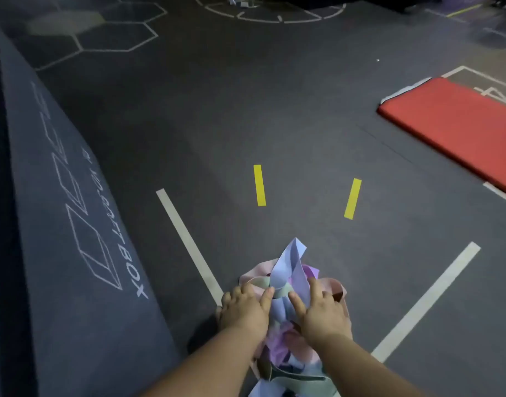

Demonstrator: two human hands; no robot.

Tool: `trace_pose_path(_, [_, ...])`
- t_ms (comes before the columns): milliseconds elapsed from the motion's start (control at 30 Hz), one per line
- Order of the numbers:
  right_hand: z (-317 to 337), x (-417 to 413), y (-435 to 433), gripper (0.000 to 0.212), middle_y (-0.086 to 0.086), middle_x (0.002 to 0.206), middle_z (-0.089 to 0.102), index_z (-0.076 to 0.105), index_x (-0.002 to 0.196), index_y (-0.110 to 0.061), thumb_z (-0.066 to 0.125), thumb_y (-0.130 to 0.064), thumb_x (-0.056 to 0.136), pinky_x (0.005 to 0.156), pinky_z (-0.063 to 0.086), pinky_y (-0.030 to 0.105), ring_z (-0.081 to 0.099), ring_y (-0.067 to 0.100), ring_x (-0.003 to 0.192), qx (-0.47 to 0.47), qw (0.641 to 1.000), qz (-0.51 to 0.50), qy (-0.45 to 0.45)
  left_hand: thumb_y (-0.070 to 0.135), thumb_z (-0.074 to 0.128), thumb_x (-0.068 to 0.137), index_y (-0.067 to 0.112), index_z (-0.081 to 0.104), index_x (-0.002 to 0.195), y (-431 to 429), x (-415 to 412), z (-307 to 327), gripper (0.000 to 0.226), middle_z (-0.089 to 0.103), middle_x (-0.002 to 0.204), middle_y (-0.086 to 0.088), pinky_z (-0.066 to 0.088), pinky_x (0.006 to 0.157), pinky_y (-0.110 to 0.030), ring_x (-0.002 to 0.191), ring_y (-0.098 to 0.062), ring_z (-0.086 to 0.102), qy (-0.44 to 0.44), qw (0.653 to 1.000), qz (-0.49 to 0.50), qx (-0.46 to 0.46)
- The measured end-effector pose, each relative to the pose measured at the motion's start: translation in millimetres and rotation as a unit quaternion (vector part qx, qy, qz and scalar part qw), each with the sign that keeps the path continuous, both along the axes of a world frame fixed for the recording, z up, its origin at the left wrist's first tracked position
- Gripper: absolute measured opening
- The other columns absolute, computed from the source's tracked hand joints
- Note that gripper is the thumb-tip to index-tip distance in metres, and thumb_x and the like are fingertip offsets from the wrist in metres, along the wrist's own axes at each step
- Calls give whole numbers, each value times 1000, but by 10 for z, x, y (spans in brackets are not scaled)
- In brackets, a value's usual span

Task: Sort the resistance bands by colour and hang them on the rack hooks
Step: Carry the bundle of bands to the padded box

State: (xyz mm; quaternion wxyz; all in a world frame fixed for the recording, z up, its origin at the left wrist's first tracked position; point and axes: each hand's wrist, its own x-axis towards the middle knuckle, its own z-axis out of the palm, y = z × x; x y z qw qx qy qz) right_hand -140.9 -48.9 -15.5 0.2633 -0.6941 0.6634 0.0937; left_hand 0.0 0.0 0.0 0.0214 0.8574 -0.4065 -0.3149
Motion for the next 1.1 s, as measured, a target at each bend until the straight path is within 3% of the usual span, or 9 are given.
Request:
trace_pose_path(333, [-617, -40, -88, 66, 0, 144, 41, 20, 149, -37, 25, -69, 91, 109, 28, 36, 43, 22, 129, 34, 999, -10, 7, 70, 29, 89, 25, 25, 143, -18, 4, -667, 70, 29, 149, 0, 29, 106, -38, 136, -23, 30, 7, 998, 51, 29])
trace_pose_path(400, [-695, -25, -74, 65, 1, 142, 42, 23, 147, -38, 24, -70, 91, 109, 29, 37, 45, 22, 128, 21, 1000, -6, 16, 71, 31, 88, 25, 17, 148, -23, 12, -729, 77, 23, 154, -2, 28, 108, -39, 139, -24, 27, 27, 996, 72, 38])
trace_pose_path(533, [-820, -2, -31, 63, 9, 151, 26, 20, 145, -42, 26, -71, 89, 109, 31, 44, 38, 32, 130, 31, 999, -41, -6, 68, 36, 88, 24, 7, 151, -58, 10, -836, 82, 23, 155, -7, 27, 108, -41, 141, -27, 26, 104, 984, 135, 53])
trace_pose_path(667, [-906, 12, 12, 63, 5, 139, 47, 17, 146, -42, 22, -69, 89, 104, 32, 39, 46, 30, 117, 28, 998, -45, -16, 66, 36, 90, 20, 1, 153, -78, -43, -944, 86, 17, 158, -9, 25, 113, -42, 144, -30, 20, 144, 980, 127, 59])
trace_pose_path(733, [-898, 30, 33, 68, 0, 135, 52, 16, 147, -42, 16, -73, 86, 102, 30, 38, 45, 27, 120, 14, 999, -45, 9, 65, 33, 91, 22, 3, 153, -90, -46, -989, 81, 20, 157, -10, 23, 115, -41, 143, -32, 20, 149, 980, 113, 71])
trace_pose_path(800, [-882, 49, 46, 63, -3, 134, 52, 20, 146, -43, 22, -70, 90, 103, 28, 40, 40, 26, 125, 10, 998, -66, 3, 63, 30, 93, 26, 12, 153, -108, -46, -1002, 72, 25, 155, -9, 21, 115, -40, 140, -32, 23, 146, 982, 91, 81])
trace_pose_path(933, [-880, 84, 63, 51, 3, 125, 52, 32, 138, -38, 36, -60, 92, 91, 41, 38, 50, 27, 113, 21, 992, -90, -86, 56, 33, 96, 34, 38, 139, -94, -72, -977, 49, 33, 146, -7, 26, 112, -34, 133, -29, 31, 159, 984, 64, 58])
trace_pose_path(1033, [-865, 143, 100, 46, 5, 131, 47, 38, 136, -33, 42, -52, 94, 84, 42, 34, 53, 27, 112, 42, 978, -129, -156, 51, 37, 97, 33, 42, 136, -82, -121, -941, 43, 39, 142, -5, 32, 103, -26, 128, -24, 41, 187, 979, 71, 32])
trace_pose_path(1100, [-820, 186, 133, 43, 2, 131, 46, 41, 134, -31, 44, -49, 95, 83, 40, 32, 54, 25, 109, 38, 970, -142, -196, 43, 40, 99, 26, 42, 136, -90, -152, -888, 40, 50, 134, -5, 39, 90, -21, 114, -20, 51, 260, 959, 114, -9])
